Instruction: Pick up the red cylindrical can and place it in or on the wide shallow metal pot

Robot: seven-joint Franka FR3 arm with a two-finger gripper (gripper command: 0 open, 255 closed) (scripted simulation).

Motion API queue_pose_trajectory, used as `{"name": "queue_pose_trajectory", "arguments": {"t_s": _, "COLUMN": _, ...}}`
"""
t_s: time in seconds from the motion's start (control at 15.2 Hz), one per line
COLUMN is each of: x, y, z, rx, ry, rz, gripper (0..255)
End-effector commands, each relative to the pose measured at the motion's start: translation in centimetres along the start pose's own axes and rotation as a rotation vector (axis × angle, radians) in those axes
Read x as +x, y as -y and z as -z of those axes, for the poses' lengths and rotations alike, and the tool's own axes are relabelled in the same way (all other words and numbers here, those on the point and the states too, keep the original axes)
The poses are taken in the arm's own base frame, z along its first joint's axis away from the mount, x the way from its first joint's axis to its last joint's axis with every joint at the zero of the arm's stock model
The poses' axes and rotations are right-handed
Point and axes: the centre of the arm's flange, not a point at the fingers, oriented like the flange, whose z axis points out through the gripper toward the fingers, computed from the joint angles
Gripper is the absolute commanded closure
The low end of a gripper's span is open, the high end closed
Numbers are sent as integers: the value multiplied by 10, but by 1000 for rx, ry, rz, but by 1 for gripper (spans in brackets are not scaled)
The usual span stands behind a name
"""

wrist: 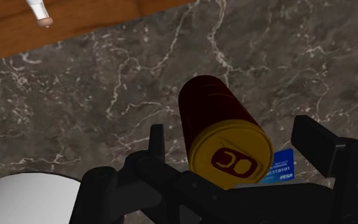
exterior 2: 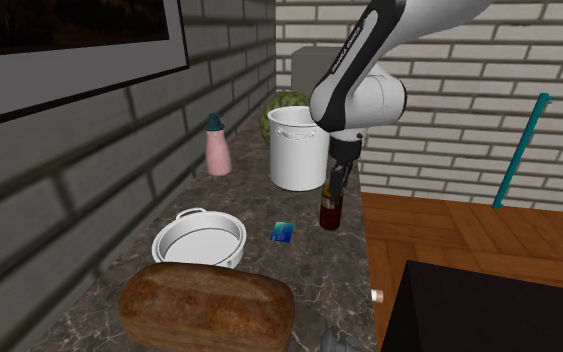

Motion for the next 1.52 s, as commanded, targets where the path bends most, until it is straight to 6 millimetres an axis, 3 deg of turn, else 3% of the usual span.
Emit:
{"name": "queue_pose_trajectory", "arguments": {"t_s": 0.0, "x": 1, "y": 0, "z": -11, "rx": 0, "ry": 0, "rz": 0, "gripper": 0}}
{"name": "queue_pose_trajectory", "arguments": {"t_s": 0.53, "x": 1, "y": 0, "z": -14, "rx": 0, "ry": 0, "rz": 0, "gripper": 0}}
{"name": "queue_pose_trajectory", "arguments": {"t_s": 0.59, "x": 1, "y": 0, "z": -14, "rx": 0, "ry": 0, "rz": 0, "gripper": 255}}
{"name": "queue_pose_trajectory", "arguments": {"t_s": 1.19, "x": 1, "y": 0, "z": -14, "rx": 0, "ry": 0, "rz": 0, "gripper": 255}}
{"name": "queue_pose_trajectory", "arguments": {"t_s": 1.45, "x": 2, "y": 1, "z": 7, "rx": 0, "ry": 0, "rz": 0, "gripper": 255}}
